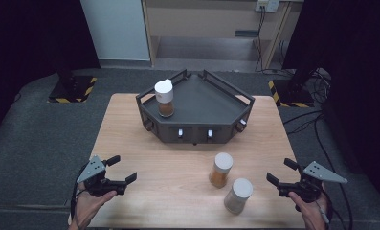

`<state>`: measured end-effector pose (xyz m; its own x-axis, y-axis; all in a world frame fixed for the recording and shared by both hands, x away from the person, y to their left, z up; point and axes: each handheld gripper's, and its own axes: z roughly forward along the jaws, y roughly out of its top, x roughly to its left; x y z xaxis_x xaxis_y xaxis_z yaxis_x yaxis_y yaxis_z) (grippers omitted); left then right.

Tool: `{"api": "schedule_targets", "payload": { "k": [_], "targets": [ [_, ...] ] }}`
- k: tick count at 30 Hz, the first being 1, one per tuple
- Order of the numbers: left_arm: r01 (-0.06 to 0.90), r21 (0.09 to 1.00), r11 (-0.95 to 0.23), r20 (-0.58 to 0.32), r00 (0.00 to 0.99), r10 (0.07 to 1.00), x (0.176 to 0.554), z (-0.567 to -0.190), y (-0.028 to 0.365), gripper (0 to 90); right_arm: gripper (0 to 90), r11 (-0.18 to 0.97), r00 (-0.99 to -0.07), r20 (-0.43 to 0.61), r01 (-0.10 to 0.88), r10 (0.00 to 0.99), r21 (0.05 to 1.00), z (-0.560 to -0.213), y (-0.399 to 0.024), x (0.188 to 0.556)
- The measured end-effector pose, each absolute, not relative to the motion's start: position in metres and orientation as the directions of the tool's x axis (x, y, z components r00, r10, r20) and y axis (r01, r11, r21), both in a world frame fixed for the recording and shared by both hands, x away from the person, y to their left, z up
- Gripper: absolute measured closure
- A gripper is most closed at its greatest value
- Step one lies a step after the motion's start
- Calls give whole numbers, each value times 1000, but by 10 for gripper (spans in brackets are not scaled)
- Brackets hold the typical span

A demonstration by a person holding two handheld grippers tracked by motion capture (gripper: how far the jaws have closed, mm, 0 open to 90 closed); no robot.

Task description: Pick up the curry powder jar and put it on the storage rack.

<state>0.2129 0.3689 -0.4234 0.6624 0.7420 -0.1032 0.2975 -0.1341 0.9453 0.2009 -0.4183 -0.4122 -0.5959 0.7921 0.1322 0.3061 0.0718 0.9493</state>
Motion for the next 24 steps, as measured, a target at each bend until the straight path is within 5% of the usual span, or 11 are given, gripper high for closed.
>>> {"api": "schedule_targets", "payload": {
  "k": [24],
  "targets": [
    [301, 940, -158, -86, 659, 747, 213, -421, 366, 34, 41, 93, -644, 112, 275, 757, 957, -391, -423, 205]
  ]
}}
